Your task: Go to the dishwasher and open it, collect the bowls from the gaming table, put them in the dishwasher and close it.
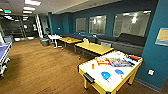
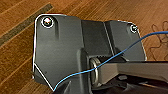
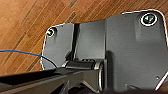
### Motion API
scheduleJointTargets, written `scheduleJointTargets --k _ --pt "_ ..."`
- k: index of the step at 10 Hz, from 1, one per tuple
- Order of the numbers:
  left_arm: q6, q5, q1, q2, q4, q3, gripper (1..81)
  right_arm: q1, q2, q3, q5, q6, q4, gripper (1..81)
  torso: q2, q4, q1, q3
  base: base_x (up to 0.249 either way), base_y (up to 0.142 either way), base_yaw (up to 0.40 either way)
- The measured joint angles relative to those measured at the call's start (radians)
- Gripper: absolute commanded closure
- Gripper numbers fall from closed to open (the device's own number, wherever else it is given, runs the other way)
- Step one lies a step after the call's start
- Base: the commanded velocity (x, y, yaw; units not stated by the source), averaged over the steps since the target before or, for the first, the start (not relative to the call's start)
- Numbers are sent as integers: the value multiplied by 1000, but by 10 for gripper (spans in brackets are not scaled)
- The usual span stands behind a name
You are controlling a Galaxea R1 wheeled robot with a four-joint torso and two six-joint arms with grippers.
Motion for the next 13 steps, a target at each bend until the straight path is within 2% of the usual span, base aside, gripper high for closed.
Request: scheduleJointTargets --k 8,13 --pt "0 0 2 0 0 0 10 0 -3 0 0 0 0 10 0 0 0 0 140 68 0" --pt "0 1 4 0 0 -1 10 -1 -5 1 0 0 0 10 0 0 0 0 140 0 0"
